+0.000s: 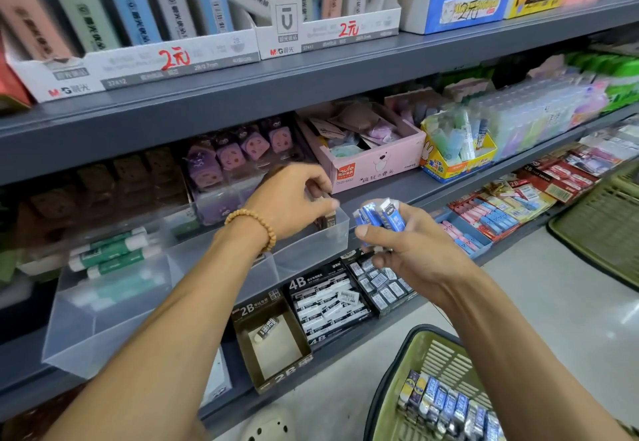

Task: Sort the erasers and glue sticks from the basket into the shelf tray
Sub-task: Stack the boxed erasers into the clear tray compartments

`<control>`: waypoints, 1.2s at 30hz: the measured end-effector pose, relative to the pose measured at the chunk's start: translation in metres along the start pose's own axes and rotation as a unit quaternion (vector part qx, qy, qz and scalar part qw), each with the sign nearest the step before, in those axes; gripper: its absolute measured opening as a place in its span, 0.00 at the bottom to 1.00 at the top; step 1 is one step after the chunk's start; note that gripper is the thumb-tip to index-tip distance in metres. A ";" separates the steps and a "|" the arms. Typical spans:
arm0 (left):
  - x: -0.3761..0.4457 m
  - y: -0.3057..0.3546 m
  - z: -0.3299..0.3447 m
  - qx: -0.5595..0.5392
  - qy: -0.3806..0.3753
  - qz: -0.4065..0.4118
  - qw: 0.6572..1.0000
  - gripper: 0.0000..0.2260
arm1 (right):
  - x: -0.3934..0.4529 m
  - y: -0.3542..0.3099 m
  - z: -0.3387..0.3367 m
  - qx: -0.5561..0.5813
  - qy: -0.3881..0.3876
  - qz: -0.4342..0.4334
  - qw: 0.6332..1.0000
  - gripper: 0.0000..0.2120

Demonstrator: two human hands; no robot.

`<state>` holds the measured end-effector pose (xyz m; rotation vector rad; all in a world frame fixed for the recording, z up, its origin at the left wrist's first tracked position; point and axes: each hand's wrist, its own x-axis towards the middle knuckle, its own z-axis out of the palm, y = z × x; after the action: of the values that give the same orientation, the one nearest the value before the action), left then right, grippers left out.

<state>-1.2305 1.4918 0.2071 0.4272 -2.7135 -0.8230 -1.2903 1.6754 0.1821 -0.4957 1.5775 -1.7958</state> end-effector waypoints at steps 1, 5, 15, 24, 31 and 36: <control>-0.003 0.006 -0.003 -0.051 0.007 0.000 0.999 0.05 | 0.000 -0.001 0.002 -0.010 -0.003 -0.003 1.000 0.12; -0.016 0.027 -0.014 -0.229 -0.082 -0.018 0.970 0.07 | 0.005 -0.006 0.011 -0.051 -0.025 -0.027 0.998 0.12; -0.025 0.016 -0.031 -0.383 -0.135 -0.078 0.911 0.07 | 0.007 -0.009 0.028 0.009 -0.050 -0.042 0.998 0.19; -0.050 -0.021 -0.077 -0.310 -0.013 -0.124 0.943 0.06 | 0.000 -0.012 0.040 -0.008 0.036 0.003 0.999 0.12; -0.072 -0.044 -0.083 -0.130 -0.021 -0.122 0.984 0.07 | -0.008 -0.012 0.055 0.022 0.013 0.067 0.997 0.18; -0.067 -0.046 -0.069 -0.051 -0.057 -0.124 0.989 0.06 | -0.013 -0.010 0.055 0.048 -0.020 0.074 0.996 0.11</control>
<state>-1.1359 1.4452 0.2251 0.7253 -2.7413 -1.0781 -1.2460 1.6455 0.2041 -0.3589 1.4542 -1.7288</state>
